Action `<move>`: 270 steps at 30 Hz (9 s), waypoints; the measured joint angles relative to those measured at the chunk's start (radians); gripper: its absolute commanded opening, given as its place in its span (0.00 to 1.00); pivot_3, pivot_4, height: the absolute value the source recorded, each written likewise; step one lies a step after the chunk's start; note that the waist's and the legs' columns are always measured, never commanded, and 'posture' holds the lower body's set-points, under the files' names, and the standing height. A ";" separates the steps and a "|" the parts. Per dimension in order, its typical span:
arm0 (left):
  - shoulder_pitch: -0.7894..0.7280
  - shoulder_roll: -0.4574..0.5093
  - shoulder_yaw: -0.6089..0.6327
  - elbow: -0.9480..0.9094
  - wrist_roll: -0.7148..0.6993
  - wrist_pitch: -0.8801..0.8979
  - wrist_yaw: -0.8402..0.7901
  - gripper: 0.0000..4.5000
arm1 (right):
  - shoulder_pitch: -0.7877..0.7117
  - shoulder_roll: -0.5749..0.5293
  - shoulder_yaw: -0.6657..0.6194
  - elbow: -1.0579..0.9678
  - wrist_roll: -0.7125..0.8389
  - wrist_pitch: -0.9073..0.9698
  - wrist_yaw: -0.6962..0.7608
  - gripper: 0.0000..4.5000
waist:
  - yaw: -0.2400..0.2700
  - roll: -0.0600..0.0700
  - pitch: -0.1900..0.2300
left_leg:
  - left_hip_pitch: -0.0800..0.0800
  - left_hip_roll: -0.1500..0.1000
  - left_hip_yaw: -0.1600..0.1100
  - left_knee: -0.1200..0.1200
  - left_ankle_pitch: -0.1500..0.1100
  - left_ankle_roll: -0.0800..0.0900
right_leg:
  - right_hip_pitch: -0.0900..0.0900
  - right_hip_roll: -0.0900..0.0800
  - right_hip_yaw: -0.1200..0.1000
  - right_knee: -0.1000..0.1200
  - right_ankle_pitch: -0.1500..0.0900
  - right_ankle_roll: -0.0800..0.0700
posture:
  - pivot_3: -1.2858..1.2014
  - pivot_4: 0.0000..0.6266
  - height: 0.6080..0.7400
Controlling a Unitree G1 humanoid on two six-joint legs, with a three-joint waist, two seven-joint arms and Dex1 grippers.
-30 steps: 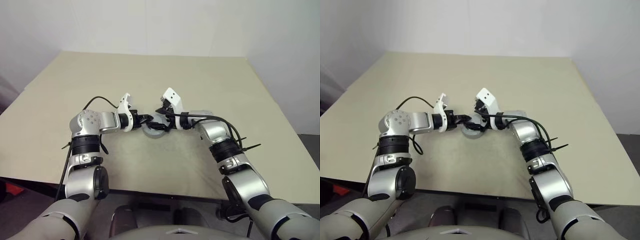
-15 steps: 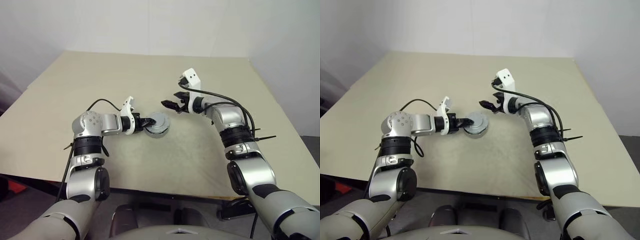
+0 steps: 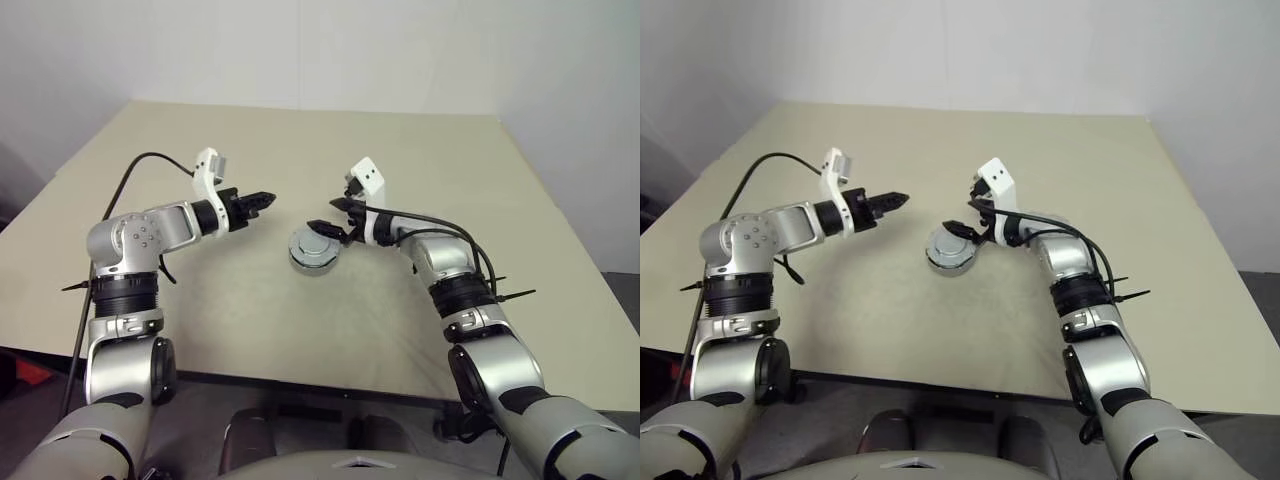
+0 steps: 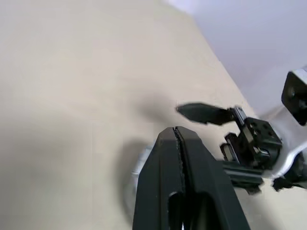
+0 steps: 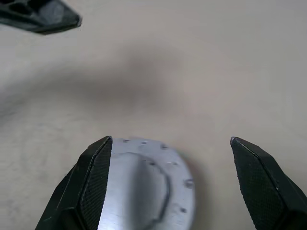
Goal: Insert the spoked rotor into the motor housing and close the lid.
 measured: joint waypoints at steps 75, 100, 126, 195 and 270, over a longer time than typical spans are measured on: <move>0.212 0.050 -0.101 -0.130 0.082 -0.232 -0.067 0.00 | 0.061 0.053 0.100 0.066 -0.065 -0.155 -0.041 0.71 | -0.003 -0.001 -0.001 | 0.004 0.000 0.000 0.007 0.002 -0.003 | 0.003 -0.001 0.002 0.015 0.000 0.000 | 0.52 0.00 1.00; 0.216 0.054 -0.094 -0.138 0.062 -0.206 -0.056 0.00 | 0.019 0.061 0.117 0.227 -0.089 -0.291 -0.087 0.71 | -0.002 0.000 -0.004 | 0.017 0.000 0.000 0.006 0.001 0.000 | 0.017 -0.002 0.001 0.015 -0.005 0.007 | 0.52 0.00 1.00; 0.007 -0.184 -0.024 0.205 0.009 -0.064 0.114 0.00 | 0.010 0.061 0.116 0.227 -0.089 -0.289 -0.063 0.71 | -0.004 0.000 -0.004 | 0.016 0.000 0.002 0.001 0.001 0.000 | 0.014 -0.003 0.001 0.012 -0.005 0.008 | 0.52 0.00 1.00; -0.177 -0.175 0.053 0.410 0.068 0.278 0.151 0.00 | -0.117 0.076 -0.200 0.259 0.088 -0.035 -0.221 1.00 | 0.005 0.001 0.000 | -0.001 0.000 0.002 -0.005 0.003 0.003 | 0.002 -0.004 -0.004 -0.003 0.000 0.001 | 0.52 0.00 1.00; -0.116 -0.147 0.042 0.309 0.092 0.318 0.120 0.00 | -0.065 0.075 -0.407 0.119 0.303 0.871 -0.177 1.00 | -0.007 0.000 -0.001 | 0.007 0.002 0.002 -0.003 0.009 -0.008 | 0.004 -0.002 -0.001 0.011 0.000 0.001 | 0.52 0.00 1.00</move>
